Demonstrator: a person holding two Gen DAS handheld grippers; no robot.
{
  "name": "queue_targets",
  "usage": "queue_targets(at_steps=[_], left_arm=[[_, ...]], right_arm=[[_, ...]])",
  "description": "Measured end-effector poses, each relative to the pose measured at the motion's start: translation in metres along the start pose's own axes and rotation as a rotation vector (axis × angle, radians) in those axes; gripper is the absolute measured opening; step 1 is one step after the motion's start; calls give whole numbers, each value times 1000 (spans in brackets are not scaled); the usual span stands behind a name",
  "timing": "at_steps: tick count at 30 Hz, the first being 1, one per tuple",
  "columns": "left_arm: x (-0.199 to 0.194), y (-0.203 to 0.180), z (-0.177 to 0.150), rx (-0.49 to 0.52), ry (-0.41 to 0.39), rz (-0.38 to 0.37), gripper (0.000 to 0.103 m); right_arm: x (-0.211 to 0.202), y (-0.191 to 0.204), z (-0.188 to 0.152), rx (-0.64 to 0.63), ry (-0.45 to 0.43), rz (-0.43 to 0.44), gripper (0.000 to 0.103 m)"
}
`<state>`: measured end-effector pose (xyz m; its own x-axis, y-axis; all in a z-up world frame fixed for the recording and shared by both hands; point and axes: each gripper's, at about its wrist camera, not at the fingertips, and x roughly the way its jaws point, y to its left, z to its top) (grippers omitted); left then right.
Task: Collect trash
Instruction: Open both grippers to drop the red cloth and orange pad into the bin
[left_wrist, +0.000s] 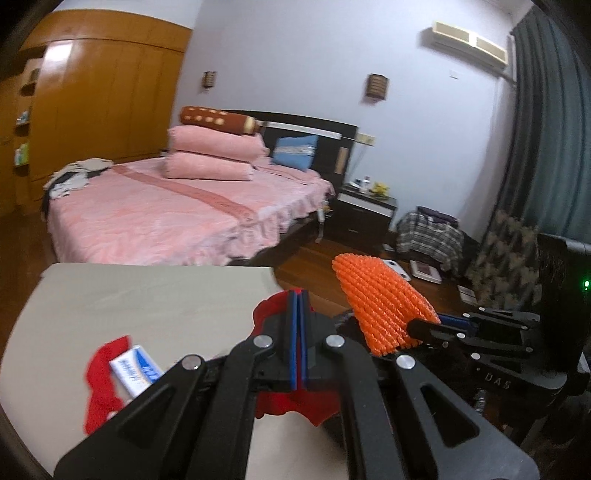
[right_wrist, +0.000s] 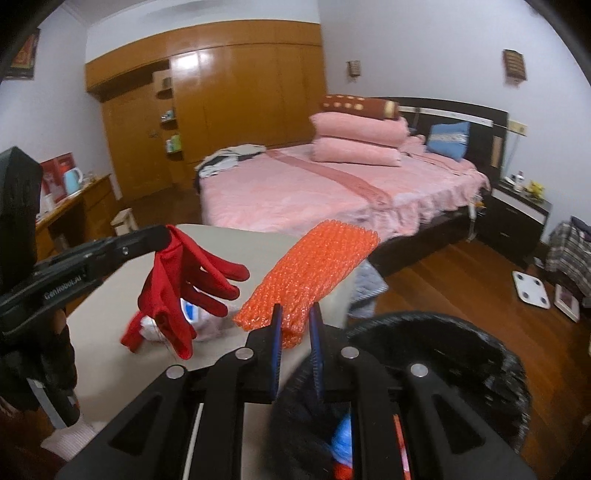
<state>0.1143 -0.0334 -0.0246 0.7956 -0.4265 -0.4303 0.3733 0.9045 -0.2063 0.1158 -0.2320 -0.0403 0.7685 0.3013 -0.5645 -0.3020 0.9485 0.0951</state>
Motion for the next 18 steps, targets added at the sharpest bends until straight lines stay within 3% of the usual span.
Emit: queue_targets(at_steps=[15, 18], left_arm=[[72, -90, -11, 84, 82, -229, 2], [86, -95, -20, 76, 122, -248, 26]], right_arm=[[-36, -86, -41, 102, 43, -205, 14], [-36, -93, -51, 118, 64, -225, 19]])
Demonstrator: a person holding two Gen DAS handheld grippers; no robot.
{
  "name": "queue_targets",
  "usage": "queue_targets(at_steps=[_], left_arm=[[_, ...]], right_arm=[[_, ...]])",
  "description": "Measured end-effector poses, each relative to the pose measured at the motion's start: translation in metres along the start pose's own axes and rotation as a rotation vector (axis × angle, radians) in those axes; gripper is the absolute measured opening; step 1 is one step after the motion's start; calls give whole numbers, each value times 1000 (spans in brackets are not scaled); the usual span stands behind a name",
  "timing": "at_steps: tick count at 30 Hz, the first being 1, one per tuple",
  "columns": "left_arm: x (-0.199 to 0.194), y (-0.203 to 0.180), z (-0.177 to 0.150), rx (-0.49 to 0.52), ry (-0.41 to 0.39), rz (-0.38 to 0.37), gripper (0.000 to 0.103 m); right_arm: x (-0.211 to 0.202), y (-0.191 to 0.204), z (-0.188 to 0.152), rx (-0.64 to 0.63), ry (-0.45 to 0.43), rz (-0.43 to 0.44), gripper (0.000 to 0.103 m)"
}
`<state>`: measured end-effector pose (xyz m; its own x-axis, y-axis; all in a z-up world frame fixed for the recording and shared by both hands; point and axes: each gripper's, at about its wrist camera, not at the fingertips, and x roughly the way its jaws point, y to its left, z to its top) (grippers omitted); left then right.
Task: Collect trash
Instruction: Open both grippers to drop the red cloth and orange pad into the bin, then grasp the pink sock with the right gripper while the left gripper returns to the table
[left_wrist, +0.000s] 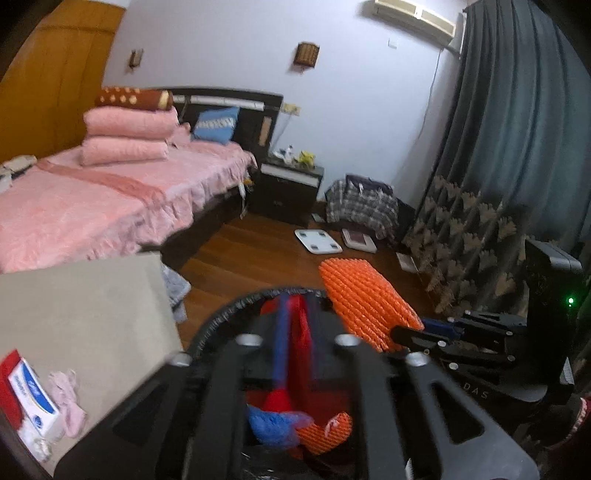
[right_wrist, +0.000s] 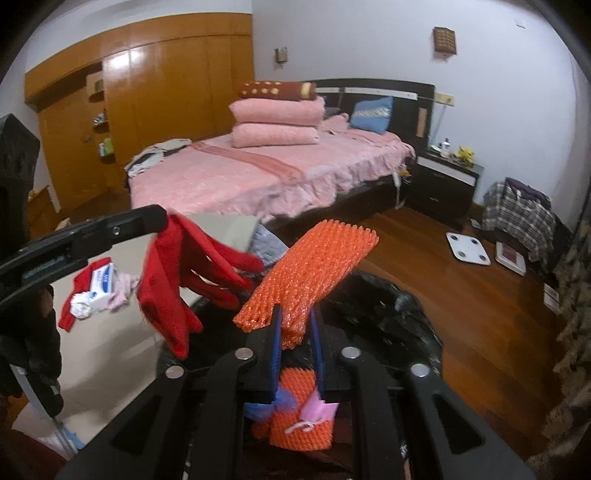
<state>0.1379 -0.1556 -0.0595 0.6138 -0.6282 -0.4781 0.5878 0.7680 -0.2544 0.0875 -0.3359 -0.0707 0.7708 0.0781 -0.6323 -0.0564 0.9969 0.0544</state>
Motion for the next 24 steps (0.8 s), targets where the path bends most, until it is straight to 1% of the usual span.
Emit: queue_targets(at_steps=[1, 2, 3, 4, 6, 8, 9, 11, 13, 14, 20, 24], left_arm=[[3, 2, -3, -5, 7, 11, 37], [3, 5, -6, -9, 11, 15, 39], [5, 9, -11, -17, 25, 26, 40], [5, 12, -13, -23, 32, 34, 43], [1, 23, -18, -39, 38, 57, 52], [-6, 32, -21, -49, 32, 89, 67], [-12, 38, -24, -51, 25, 116, 71], [-23, 45, -25, -53, 13, 147, 81], [-34, 54, -28, -57, 2, 195, 88], [-39, 57, -29, -58, -2, 216, 89], [-77, 89, -37, -79, -19, 333, 90], [-100, 108, -42, -96, -27, 401, 90]], right_arm=[[3, -3, -4, 5, 11, -7, 23], [4, -3, -6, 6, 17, -14, 29], [6, -4, -9, 7, 25, -23, 32], [7, -5, -11, 8, 30, -25, 37], [10, -4, -13, 13, 36, -28, 48], [8, -2, -15, 17, 27, -40, 78], [7, 1, -15, 15, 15, -43, 81], [6, 4, -14, 10, 0, -34, 92], [3, 12, -12, 7, -33, -18, 97], [3, 15, -11, 7, -42, -8, 97], [13, 44, 0, -2, -66, 62, 97], [24, 72, 6, -17, -75, 114, 97]])
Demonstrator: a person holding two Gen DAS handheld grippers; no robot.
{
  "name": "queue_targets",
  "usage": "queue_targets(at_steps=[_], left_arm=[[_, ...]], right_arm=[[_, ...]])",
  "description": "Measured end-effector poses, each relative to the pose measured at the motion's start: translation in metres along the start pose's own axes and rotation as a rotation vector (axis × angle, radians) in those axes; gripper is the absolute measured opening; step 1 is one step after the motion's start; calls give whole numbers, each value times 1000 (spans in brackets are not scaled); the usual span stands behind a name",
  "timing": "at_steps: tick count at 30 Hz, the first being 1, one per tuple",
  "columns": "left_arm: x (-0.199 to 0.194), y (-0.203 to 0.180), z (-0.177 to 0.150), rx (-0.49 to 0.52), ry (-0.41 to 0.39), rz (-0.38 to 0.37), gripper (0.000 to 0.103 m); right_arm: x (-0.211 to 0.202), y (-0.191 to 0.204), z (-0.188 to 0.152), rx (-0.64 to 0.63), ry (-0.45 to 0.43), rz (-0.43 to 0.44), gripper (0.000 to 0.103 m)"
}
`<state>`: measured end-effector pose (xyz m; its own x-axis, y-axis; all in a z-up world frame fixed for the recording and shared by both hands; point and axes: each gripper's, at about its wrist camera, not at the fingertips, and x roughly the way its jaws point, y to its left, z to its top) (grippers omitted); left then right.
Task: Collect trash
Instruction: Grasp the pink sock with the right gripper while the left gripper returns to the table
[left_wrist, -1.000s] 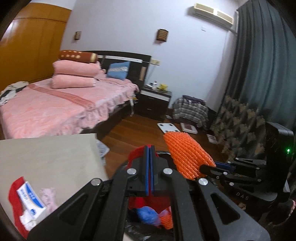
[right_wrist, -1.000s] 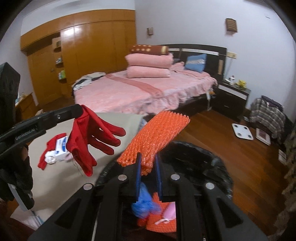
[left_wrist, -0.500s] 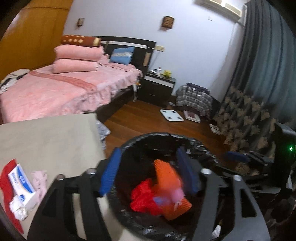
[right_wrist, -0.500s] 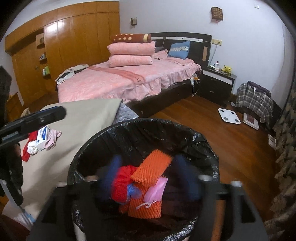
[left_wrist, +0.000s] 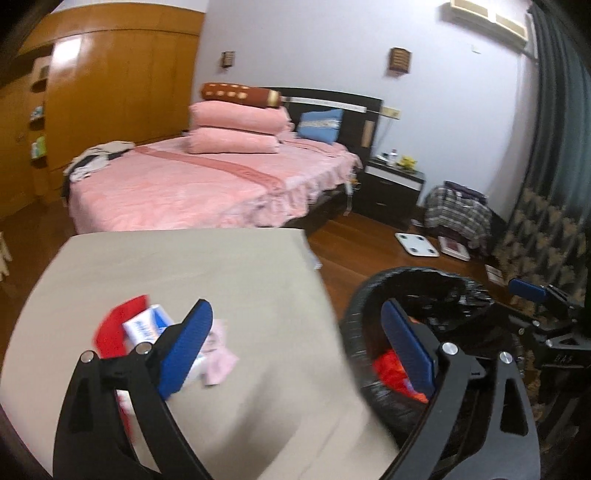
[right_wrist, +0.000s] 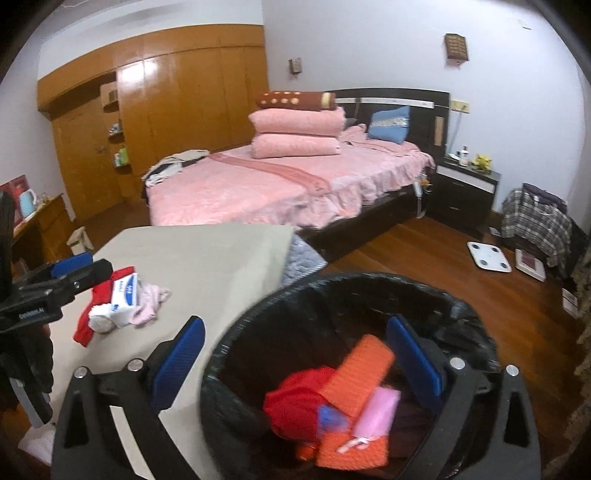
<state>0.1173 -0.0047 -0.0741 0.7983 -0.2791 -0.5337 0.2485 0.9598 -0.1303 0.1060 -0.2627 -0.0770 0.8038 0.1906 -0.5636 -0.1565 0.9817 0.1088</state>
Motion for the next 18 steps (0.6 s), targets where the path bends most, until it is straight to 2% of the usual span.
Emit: queue_targets(at_steps=[11, 18], left_arm=[[-29, 89, -17, -77, 5, 198, 90], [-34, 129, -28, -110, 18, 284, 90]], right_arm=[[45, 68, 11, -60, -7, 107, 97], [77, 105, 11, -81, 8, 136, 97]])
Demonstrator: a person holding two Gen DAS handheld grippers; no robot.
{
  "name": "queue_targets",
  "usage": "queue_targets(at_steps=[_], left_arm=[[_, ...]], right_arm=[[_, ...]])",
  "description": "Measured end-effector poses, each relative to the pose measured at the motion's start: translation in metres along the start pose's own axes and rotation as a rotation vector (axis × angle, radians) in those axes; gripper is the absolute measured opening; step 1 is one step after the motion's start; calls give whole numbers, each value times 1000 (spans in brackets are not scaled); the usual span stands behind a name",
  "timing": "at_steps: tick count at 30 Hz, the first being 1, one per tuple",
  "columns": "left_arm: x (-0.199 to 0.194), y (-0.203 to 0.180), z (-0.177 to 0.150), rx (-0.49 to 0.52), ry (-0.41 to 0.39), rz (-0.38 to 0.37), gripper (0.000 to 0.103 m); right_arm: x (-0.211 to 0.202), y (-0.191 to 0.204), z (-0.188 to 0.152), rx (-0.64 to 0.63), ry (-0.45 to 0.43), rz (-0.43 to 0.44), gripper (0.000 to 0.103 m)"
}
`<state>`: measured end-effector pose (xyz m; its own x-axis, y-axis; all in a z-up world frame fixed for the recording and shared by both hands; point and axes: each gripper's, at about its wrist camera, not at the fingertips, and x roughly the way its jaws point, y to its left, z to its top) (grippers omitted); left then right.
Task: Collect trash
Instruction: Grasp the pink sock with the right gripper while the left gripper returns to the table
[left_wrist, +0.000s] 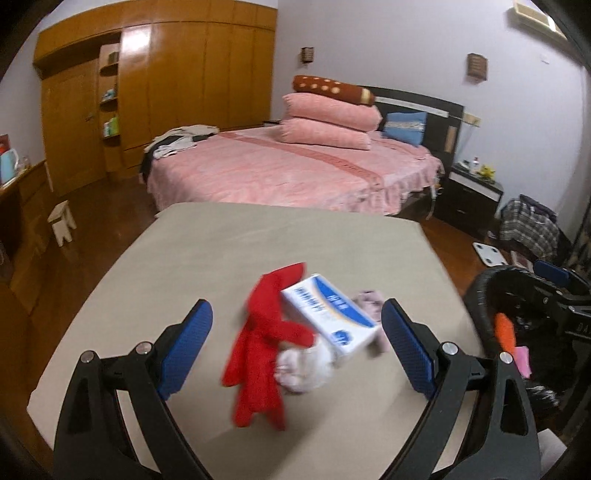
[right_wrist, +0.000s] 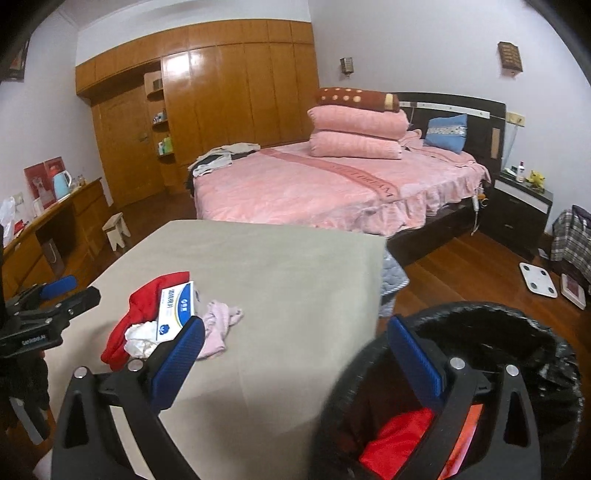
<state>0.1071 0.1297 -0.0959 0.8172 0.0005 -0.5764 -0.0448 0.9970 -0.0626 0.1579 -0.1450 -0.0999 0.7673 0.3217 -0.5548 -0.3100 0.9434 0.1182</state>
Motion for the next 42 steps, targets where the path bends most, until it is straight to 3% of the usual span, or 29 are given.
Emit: queue_targets(at_steps=[11, 29, 36, 42], left_arm=[[22, 36, -17, -25, 51, 57, 90], [39, 44, -26, -58, 85, 47, 90], [42, 41, -27, -50, 88, 42, 90], [42, 38, -27, -52, 90, 43, 90]], right_arm=[[57, 33, -11, -12, 83, 2, 96], [117, 75, -40, -106, 288, 18, 84], [110, 53, -40, -26, 268, -44, 83], [113, 58, -35, -48, 256, 12, 80]])
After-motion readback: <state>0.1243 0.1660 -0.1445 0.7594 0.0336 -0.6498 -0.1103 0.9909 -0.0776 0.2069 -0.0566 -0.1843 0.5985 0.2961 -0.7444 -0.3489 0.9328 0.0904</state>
